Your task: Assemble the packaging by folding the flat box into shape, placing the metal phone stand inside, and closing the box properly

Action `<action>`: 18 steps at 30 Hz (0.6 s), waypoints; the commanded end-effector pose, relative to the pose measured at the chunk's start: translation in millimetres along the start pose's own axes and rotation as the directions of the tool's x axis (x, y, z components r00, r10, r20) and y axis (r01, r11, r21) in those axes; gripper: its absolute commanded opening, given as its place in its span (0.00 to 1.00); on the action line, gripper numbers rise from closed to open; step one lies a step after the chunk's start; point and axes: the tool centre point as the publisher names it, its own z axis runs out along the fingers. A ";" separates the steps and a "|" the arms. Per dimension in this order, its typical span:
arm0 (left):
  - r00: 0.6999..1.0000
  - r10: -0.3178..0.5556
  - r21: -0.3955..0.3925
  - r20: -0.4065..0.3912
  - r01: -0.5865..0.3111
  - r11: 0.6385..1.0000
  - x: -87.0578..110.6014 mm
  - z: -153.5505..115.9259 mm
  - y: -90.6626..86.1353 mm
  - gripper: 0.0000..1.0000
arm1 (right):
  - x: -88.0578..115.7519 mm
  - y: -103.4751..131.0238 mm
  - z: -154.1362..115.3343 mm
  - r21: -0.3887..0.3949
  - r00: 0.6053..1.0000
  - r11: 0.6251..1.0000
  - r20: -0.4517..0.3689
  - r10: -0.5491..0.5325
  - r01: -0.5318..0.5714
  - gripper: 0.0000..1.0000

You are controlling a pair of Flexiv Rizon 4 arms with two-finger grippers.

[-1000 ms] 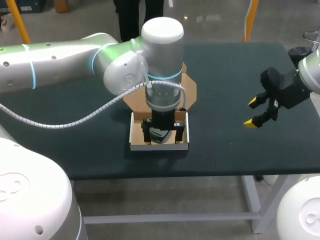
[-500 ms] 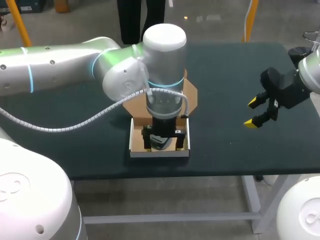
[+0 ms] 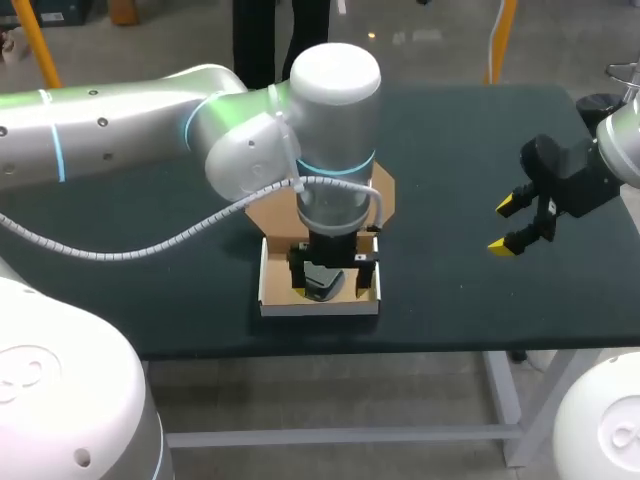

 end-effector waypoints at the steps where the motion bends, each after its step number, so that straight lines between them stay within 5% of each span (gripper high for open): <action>1: 0.999 0.044 0.070 -0.025 -0.042 0.997 -12.0 -29.8 10.4 1.00 | -0.2 0.0 -1.0 -0.001 1.000 1.000 -0.003 0.000 0.000 1.00; 18: 0.917 0.367 0.186 -0.158 -0.337 0.923 -42.1 -80.3 4.3 1.00 | -0.2 0.0 -1.0 -0.001 1.000 1.000 -0.003 0.000 0.000 1.00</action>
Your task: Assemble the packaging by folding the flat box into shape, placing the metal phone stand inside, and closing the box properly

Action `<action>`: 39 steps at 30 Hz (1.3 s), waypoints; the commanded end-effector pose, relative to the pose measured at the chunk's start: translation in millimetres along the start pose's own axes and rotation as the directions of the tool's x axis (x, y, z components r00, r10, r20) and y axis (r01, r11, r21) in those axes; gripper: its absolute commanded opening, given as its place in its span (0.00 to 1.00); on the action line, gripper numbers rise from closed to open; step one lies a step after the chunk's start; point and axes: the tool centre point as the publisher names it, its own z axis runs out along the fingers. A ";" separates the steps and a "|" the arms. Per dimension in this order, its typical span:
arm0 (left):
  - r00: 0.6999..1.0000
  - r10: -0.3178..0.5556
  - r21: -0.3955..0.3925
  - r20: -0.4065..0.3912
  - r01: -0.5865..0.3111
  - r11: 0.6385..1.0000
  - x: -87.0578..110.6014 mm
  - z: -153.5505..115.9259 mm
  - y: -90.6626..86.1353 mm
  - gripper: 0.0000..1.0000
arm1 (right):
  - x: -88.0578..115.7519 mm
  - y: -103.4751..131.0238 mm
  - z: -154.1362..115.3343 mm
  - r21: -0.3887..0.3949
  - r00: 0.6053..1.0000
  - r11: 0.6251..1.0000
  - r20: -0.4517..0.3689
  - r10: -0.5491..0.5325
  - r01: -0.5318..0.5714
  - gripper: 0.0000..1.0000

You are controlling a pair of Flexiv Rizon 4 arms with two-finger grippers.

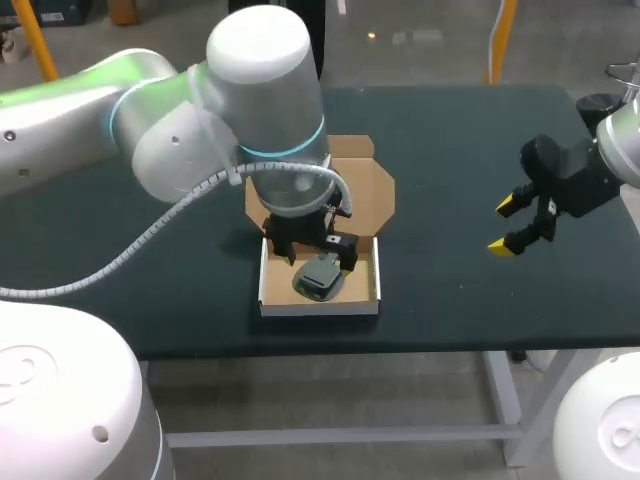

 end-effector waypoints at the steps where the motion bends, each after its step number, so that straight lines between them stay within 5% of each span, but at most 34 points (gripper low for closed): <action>1: 0.995 0.061 0.045 -0.080 -0.057 0.997 -17.6 -15.9 6.2 1.00 | -0.2 0.0 -1.0 -0.001 1.000 1.000 -0.003 0.000 0.000 1.00; 18: 0.929 0.325 0.189 -0.179 -0.291 0.938 -63.5 -49.5 -15.4 1.00 | -0.2 0.0 -1.0 -0.001 1.000 1.000 -0.003 0.000 0.000 1.00; 39: 0.914 0.361 0.213 -0.188 -0.321 0.923 -77.3 -50.7 -24.8 1.00 | -0.2 0.0 -1.0 -0.001 1.000 1.000 -0.003 0.000 0.000 1.00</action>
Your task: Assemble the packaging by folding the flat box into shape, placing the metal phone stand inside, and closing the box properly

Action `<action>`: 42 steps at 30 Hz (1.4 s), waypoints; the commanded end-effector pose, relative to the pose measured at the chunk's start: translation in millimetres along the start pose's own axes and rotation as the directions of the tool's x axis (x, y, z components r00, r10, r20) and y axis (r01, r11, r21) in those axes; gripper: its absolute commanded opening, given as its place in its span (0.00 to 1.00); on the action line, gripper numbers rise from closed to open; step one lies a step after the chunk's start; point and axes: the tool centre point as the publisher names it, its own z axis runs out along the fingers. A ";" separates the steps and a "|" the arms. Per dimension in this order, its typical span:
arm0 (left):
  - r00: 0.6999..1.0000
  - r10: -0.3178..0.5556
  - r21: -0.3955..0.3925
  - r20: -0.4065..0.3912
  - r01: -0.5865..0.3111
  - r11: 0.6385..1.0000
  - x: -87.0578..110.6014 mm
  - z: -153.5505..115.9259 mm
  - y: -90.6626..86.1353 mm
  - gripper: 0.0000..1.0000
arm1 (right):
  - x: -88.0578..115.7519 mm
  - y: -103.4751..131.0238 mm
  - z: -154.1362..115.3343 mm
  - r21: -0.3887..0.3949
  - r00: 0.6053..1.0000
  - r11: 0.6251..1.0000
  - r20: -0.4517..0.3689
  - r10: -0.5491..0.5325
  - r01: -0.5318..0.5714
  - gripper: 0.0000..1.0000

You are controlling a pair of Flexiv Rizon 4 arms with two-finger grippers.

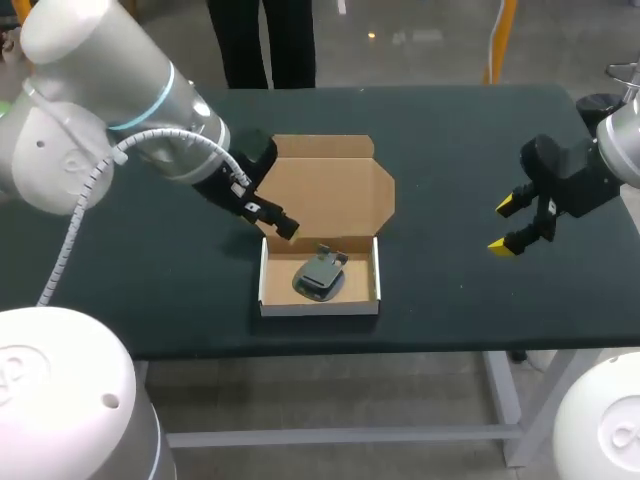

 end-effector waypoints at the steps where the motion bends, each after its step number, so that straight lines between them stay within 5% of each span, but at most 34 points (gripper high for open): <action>1: 0.998 0.062 -0.004 -0.026 -0.062 0.998 -11.6 -1.8 -4.9 1.00 | -0.1 0.0 -1.0 -0.001 1.000 1.000 -0.002 0.000 0.000 1.00; 23: 0.956 0.260 0.099 -0.138 -0.247 0.964 -88.4 -9.8 -27.0 1.00 | -3.8 5.7 -1.2 -0.002 1.000 1.000 -0.022 -0.012 0.012 1.00; 35: 0.919 0.311 0.165 -0.244 -0.276 0.947 -118.0 4.6 -35.2 1.00 | -19.2 36.8 -3.4 0.015 0.975 0.992 -0.190 -0.117 0.122 1.00; 42: 0.915 0.311 0.195 -0.257 -0.266 0.944 -131.7 15.9 -39.8 1.00 | -25.8 56.2 0.1 0.091 0.959 0.978 -0.230 -0.163 0.188 1.00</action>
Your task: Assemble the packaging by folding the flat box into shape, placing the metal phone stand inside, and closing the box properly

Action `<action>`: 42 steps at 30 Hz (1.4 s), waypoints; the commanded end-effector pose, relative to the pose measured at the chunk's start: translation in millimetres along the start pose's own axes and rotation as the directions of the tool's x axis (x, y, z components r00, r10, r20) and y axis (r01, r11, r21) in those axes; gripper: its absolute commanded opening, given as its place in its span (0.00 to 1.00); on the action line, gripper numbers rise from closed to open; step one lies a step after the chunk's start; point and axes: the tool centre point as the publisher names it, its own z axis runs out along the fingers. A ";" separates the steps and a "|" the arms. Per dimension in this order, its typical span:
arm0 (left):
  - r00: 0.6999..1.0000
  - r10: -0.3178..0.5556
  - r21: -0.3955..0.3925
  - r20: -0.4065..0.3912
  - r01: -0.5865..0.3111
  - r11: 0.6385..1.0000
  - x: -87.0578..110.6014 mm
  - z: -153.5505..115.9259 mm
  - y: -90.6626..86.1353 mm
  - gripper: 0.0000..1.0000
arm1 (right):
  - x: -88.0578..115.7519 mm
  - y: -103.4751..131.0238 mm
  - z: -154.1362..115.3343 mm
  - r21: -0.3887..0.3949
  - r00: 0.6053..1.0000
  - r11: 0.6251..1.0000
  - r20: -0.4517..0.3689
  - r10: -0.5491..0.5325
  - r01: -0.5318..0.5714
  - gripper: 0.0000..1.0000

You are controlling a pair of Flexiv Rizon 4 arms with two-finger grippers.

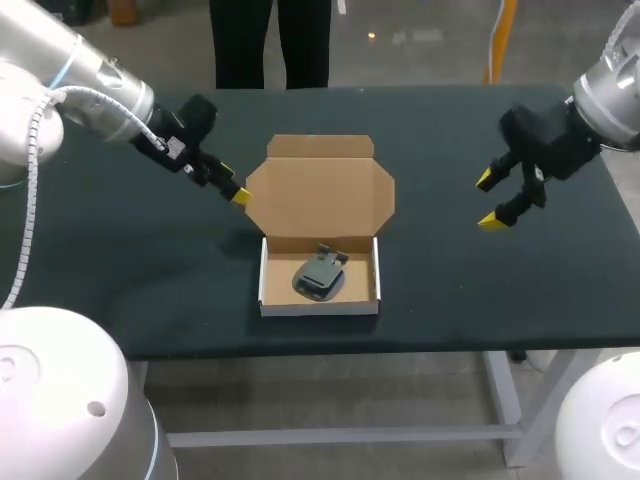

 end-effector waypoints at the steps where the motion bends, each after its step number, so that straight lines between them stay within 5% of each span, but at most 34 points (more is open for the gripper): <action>1: 0.999 -0.006 0.013 -0.036 0.006 1.000 -12.3 6.8 1.3 1.00 | -8.9 16.2 3.2 0.057 0.993 0.998 -0.117 -0.008 0.014 1.00; 16: 0.998 -0.029 0.074 -0.062 0.033 0.997 -44.6 21.9 4.0 0.96 | -13.2 53.7 -2.5 0.118 0.986 0.985 -0.126 -0.109 0.124 1.00; 18: 0.997 -0.028 0.078 -0.066 0.033 0.996 -45.6 23.6 3.1 0.89 | -14.1 58.0 -2.4 0.124 0.985 0.983 -0.127 -0.119 0.135 1.00; 32: 0.990 -0.022 0.066 -0.138 0.032 0.997 -55.1 53.8 -7.6 0.93 | -22.4 82.8 7.2 0.136 0.970 0.970 -0.165 -0.178 0.201 1.00; 42: 0.983 0.006 0.058 -0.185 0.005 0.998 -53.3 70.7 -18.1 0.83 | -27.0 87.6 16.0 0.147 0.965 0.967 -0.189 -0.181 0.210 1.00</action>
